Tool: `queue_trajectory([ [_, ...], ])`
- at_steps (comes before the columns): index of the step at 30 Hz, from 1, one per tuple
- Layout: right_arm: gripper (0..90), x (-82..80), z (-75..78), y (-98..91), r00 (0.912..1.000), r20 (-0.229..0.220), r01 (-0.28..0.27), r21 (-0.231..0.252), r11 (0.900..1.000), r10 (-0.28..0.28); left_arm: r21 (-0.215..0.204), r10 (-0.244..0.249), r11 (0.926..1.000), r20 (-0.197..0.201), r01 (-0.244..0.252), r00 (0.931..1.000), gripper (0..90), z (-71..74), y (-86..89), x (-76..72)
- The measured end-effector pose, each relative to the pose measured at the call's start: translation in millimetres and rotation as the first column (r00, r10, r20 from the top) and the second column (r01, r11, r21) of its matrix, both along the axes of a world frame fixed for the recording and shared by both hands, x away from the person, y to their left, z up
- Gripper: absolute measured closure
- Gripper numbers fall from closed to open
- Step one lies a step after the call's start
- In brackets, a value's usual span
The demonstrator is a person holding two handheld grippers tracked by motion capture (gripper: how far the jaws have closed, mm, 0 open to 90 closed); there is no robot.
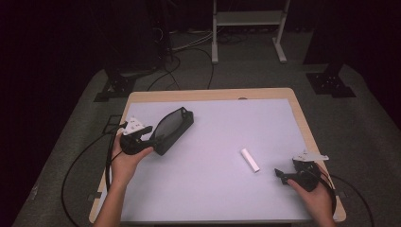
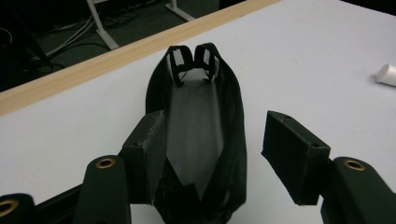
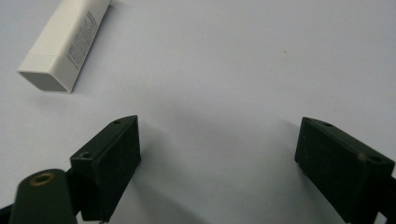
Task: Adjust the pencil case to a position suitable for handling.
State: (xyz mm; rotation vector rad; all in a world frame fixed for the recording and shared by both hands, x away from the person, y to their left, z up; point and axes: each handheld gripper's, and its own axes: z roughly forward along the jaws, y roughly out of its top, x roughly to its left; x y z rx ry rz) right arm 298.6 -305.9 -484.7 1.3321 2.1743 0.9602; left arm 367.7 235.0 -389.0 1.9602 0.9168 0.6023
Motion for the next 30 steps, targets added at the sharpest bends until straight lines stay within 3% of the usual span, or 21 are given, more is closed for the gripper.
queue_trajectory([
  [14,13.1,0.0,0.1,0.0,1.0,0.0,-0.001,-0.001,1.0,0.001,0.0,0.036,0.9994,-0.002,-0.036,0.9994,43.0,-3.6,2.5,30.8],
  [30,13.1,-0.1,0.0,0.1,1.0,0.0,0.0,0.0,1.0,0.0,0.024,0.055,0.9983,-0.047,-0.054,0.9974,48.1,-18.5,0.0,64.5],
])
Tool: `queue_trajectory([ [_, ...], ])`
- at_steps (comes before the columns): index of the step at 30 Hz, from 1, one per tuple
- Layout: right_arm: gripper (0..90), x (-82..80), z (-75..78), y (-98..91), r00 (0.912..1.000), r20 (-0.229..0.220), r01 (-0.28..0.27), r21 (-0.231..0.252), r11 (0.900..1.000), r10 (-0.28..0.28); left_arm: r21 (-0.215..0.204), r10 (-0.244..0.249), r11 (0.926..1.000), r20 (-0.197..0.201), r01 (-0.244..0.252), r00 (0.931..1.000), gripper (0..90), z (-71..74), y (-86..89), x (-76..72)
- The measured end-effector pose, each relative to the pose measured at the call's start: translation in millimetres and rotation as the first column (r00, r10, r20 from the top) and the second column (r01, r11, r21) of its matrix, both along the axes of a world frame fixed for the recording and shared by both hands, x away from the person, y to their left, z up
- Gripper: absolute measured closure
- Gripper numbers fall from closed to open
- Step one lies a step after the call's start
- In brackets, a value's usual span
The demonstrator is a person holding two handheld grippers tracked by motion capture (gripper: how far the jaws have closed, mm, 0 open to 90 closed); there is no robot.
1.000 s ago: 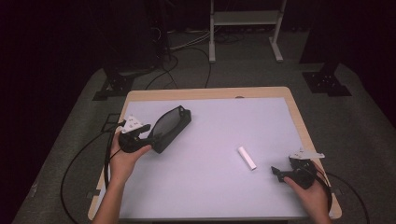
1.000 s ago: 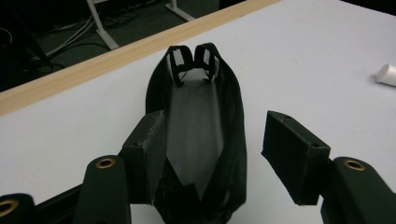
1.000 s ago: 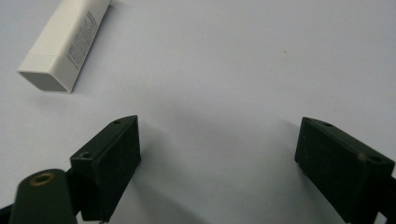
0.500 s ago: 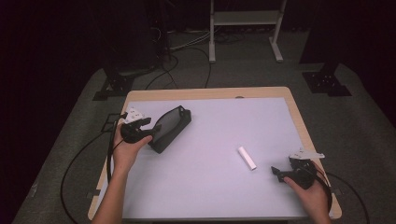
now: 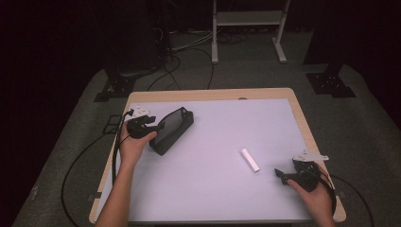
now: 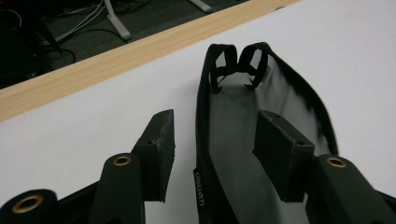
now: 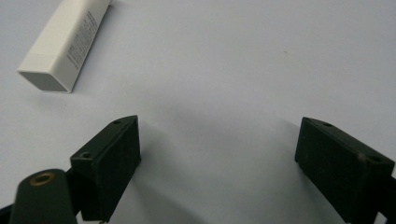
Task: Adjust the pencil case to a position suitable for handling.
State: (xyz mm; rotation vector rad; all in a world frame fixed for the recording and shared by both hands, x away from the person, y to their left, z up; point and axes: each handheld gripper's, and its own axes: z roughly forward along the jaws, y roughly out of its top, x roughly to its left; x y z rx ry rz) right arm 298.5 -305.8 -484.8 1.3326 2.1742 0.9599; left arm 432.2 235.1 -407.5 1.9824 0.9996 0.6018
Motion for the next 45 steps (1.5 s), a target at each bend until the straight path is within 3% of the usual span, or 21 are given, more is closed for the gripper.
queue_trajectory([
  [12,13.2,0.0,-0.1,0.1,1.0,0.001,0.0,-0.001,1.0,0.0,0.013,-0.008,0.9999,-0.011,0.009,0.9999,54.4,-8.2,-4.1,14.7],
  [27,13.2,0.2,-0.1,0.1,1.0,-0.002,0.001,0.001,1.0,-0.001,-0.005,-0.009,0.9999,-0.044,0.009,0.999,75.0,-11.6,-10.6,32.7],
  [30,13.2,0.1,-0.1,0.2,1.0,-0.001,0.001,0.0,1.0,-0.001,-0.002,-0.007,1.0,-0.067,0.007,0.9977,79.2,-13.9,-8.4,36.0],
  [38,13.2,0.0,-0.2,0.2,1.0,0.001,0.001,-0.001,1.0,-0.001,-0.014,-0.014,0.9998,-0.075,0.013,0.997,88.1,-13.0,-5.4,37.5],
  [45,13.2,0.0,-0.2,0.2,1.0,0.001,0.001,-0.001,1.0,-0.001,-0.014,-0.029,0.9995,-0.079,0.028,0.9965,88.9,-11.1,-5.1,36.7],
])
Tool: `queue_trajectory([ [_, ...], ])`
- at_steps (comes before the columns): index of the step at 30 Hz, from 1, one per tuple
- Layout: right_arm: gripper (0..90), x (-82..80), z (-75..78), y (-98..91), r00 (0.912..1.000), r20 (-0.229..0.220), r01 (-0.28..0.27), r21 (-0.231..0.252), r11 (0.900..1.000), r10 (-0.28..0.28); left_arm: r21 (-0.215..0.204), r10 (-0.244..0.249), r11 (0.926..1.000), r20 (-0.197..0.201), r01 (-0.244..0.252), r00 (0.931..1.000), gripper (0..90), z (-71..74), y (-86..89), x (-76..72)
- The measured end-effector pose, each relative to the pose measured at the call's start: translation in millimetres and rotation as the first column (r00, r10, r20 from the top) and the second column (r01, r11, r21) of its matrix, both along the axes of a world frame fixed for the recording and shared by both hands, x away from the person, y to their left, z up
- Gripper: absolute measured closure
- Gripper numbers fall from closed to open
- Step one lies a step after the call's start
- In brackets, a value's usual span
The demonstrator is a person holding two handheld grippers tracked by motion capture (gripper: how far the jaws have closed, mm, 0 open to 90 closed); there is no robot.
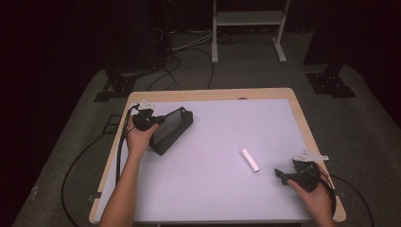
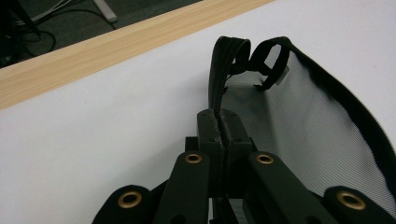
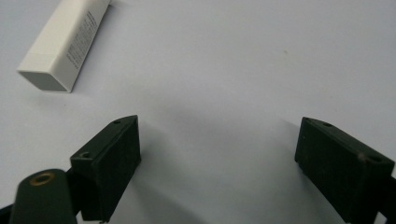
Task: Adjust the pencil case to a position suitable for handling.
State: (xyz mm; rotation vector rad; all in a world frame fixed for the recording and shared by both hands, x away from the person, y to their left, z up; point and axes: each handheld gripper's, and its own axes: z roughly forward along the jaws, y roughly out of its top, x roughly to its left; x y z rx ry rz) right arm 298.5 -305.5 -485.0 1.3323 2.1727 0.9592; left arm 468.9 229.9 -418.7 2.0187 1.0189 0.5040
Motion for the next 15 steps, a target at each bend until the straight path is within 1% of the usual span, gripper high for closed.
queue_trajectory([
  [1,13.2,0.0,0.0,0.0,1.0,0.0,0.0,0.0,1.0,0.0,-0.01,-0.004,0.9999,-0.004,0.004,1.0,88.9,0.6,-0.2,-0.4],
  [4,13.2,0.0,0.0,0.0,1.0,0.0,0.0,0.0,1.0,0.0,-0.01,-0.013,0.9999,-0.007,0.013,0.9999,88.9,1.2,-0.4,-0.8],
  [5,13.2,0.0,0.0,0.0,1.0,0.0,0.0,0.0,1.0,0.0,-0.022,-0.02,0.9996,-0.009,0.02,0.9998,88.9,1.5,-1.5,-1.6],
  [8,13.2,-0.1,0.0,0.0,1.0,0.001,0.0,0.0,1.0,0.0,-0.023,-0.034,0.9992,-0.01,0.034,0.9994,89.0,3.2,-2.4,-3.0],
  [10,13.2,-0.1,0.0,0.0,1.0,0.001,-0.001,-0.001,1.0,0.001,-0.04,-0.048,0.998,-0.007,0.048,0.9988,89.0,4.7,-5.0,-4.8],
  [11,13.2,-0.1,0.0,0.0,1.0,0.001,0.0,-0.001,1.0,0.001,-0.036,-0.057,0.9977,-0.007,0.056,0.9984,88.9,5.6,-5.4,-5.4],
  [15,13.2,-0.1,0.0,0.1,1.0,0.001,0.0,0.0,1.0,0.0,-0.043,-0.081,0.9958,-0.008,0.08,0.9967,89.0,7.4,-7.3,-7.5],
])
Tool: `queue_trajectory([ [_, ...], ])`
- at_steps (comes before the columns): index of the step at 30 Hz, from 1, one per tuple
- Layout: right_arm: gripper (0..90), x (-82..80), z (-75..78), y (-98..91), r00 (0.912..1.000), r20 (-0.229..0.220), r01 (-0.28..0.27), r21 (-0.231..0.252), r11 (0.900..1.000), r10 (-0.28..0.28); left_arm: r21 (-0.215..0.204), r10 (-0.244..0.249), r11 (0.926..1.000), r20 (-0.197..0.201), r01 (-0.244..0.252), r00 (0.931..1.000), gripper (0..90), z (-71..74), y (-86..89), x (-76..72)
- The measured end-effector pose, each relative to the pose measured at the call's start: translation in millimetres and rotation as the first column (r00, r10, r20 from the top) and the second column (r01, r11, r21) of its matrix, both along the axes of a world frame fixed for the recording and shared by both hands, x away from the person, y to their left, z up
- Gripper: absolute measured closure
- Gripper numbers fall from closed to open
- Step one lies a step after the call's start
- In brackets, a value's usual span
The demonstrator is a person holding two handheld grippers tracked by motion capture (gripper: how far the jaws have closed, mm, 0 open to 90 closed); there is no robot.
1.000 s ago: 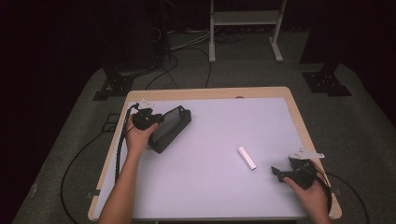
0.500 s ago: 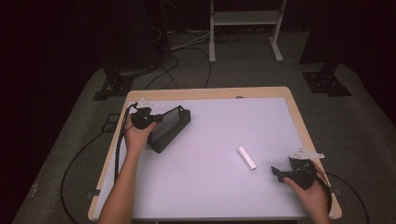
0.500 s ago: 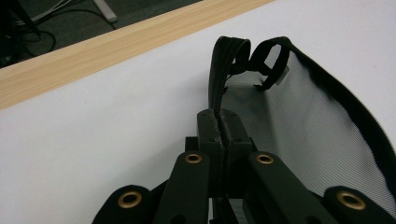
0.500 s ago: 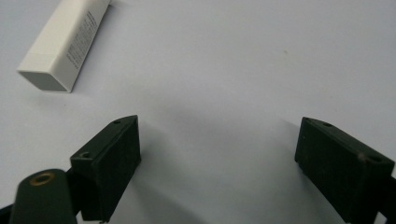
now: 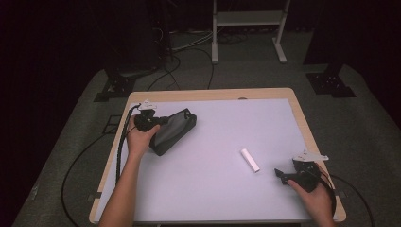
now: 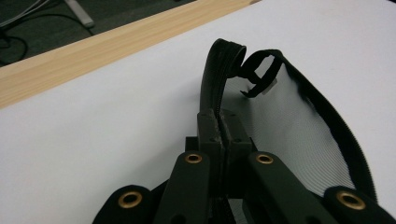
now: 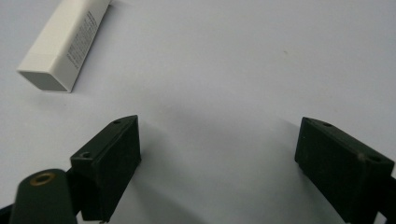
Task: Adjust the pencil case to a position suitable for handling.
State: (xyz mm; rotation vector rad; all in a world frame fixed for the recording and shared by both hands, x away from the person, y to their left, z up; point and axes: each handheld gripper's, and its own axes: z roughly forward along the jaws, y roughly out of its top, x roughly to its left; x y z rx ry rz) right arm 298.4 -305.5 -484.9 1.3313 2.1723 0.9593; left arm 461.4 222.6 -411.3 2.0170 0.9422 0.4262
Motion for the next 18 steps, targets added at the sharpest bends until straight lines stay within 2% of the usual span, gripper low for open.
queue_trajectory([
  [11,13.2,0.1,0.0,-0.1,1.0,-0.001,0.0,0.001,1.0,0.0,-0.021,-0.081,0.9965,-0.005,0.081,0.9967,89.0,5.3,-5.8,-7.4],
  [14,13.2,0.1,0.0,-0.2,1.0,-0.001,0.0,0.001,1.0,0.0,-0.022,-0.124,0.9921,-0.009,0.124,0.9923,89.0,6.5,-8.4,-9.7],
  [15,13.2,0.1,0.0,-0.2,1.0,-0.001,0.0,0.001,1.0,0.0,-0.022,-0.124,0.9921,-0.009,0.124,0.9923,89.0,6.5,-8.4,-9.7],
  [16,13.2,0.1,0.1,-0.2,1.0,-0.002,0.0,0.001,1.0,0.0,-0.02,-0.147,0.989,-0.013,0.147,0.989,88.9,7.2,-10.2,-11.5],
  [18,13.2,0.1,0.0,-0.2,1.0,-0.002,0.0,0.001,1.0,0.0,-0.023,-0.159,0.9871,-0.012,0.158,0.9873,89.0,7.3,-11.1,-12.3],
])
